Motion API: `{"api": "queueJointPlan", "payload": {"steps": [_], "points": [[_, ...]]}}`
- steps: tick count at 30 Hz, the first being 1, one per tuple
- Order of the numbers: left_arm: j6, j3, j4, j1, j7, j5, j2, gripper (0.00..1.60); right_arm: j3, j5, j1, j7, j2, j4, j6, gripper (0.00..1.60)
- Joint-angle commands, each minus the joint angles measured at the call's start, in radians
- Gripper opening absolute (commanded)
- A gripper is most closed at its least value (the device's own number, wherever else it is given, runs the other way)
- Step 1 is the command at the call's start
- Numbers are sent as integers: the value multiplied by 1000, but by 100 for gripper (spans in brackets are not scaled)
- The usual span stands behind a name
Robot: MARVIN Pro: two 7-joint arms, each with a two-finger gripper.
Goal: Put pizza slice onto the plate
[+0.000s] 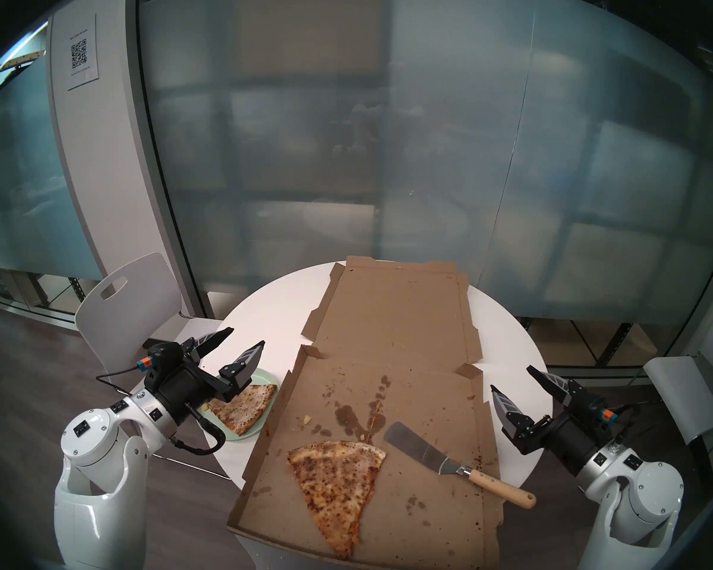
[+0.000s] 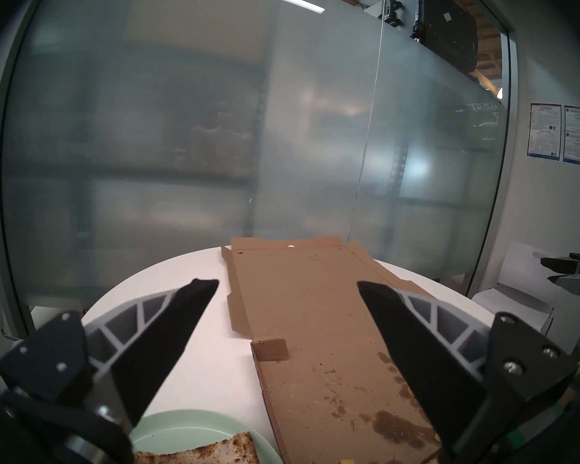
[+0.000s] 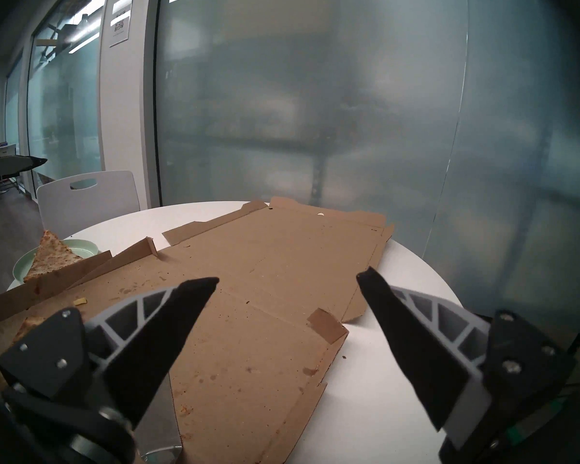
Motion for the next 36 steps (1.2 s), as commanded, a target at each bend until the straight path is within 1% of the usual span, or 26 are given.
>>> {"api": "queueJointPlan", "payload": {"steps": [1,36], "points": [[1,-3,-23,0,-9,-6,4,160,-2,9,5,16,13,-20,13,160],[2,-8,-23,-2,-19,0,-3,160,3,3,12,27,8,-20,17,160]]}}
